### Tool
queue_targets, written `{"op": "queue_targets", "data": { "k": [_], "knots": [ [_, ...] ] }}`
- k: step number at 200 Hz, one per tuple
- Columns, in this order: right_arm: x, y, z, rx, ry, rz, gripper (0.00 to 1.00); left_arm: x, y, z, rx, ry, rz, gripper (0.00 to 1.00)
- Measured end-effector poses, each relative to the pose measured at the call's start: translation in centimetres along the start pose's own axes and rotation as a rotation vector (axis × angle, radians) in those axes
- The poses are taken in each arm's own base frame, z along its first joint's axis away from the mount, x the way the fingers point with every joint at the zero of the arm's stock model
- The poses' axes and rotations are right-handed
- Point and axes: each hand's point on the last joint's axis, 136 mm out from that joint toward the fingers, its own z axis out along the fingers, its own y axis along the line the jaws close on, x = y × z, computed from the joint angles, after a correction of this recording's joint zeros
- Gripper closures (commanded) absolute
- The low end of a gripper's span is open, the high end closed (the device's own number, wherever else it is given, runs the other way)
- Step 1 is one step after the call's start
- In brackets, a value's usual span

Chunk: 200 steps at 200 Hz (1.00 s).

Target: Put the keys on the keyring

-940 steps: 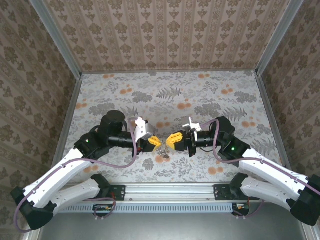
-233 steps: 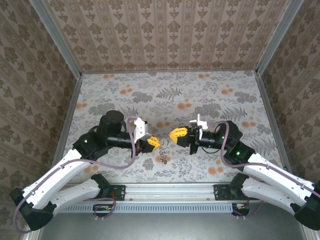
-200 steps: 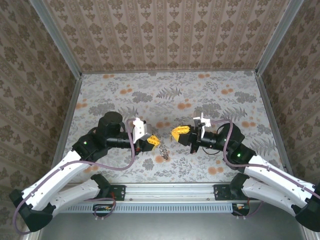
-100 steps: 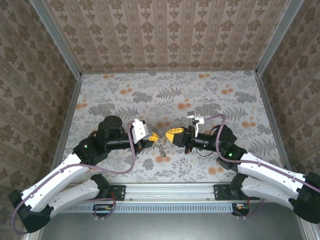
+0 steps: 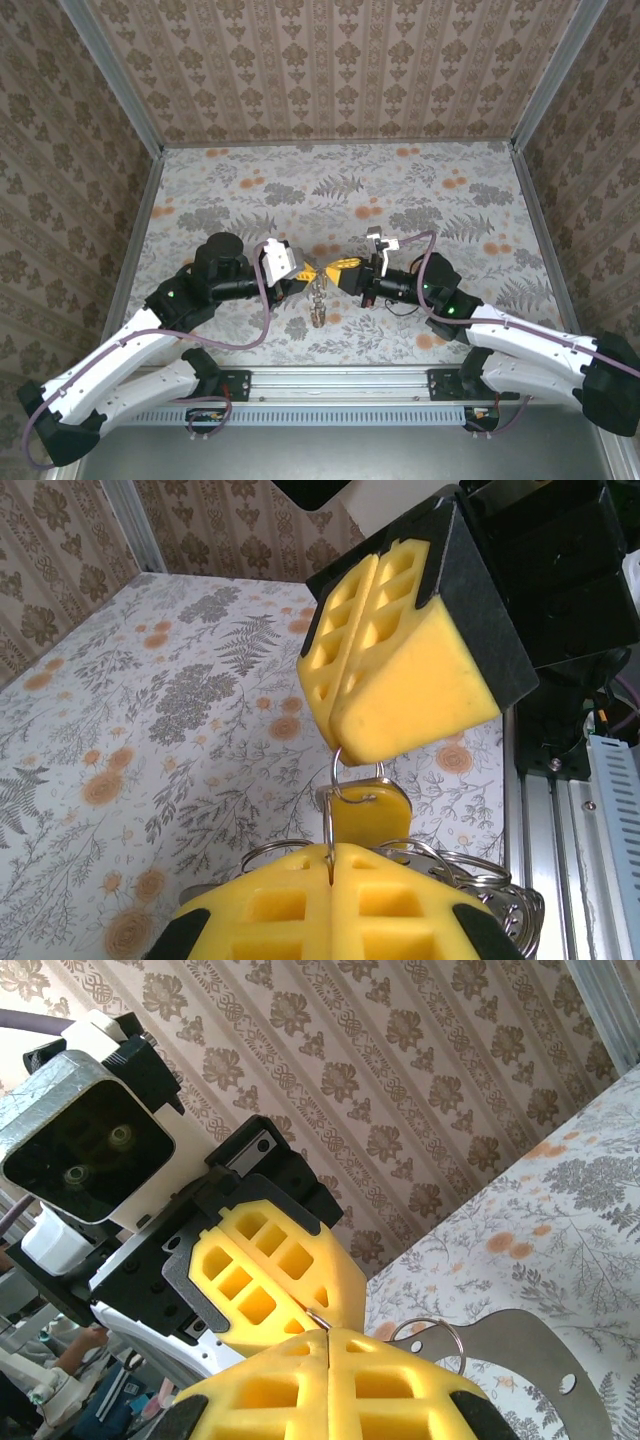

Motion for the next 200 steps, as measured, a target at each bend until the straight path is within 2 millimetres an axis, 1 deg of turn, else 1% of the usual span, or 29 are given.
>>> {"op": "queue_targets", "data": {
  "k": [96, 200],
  "knots": [
    [-0.03, -0.38, 0.30, 0.009, -0.009, -0.001, 1.00, -0.06, 0.08, -0.01, -0.004, -0.002, 0.005, 1.00],
    [-0.12, -0.23, 0.43, 0.003, -0.011, -0.009, 1.00, -0.05, 0.08, -0.01, -0.004, -0.002, 0.012, 1.00]
  ]
}}
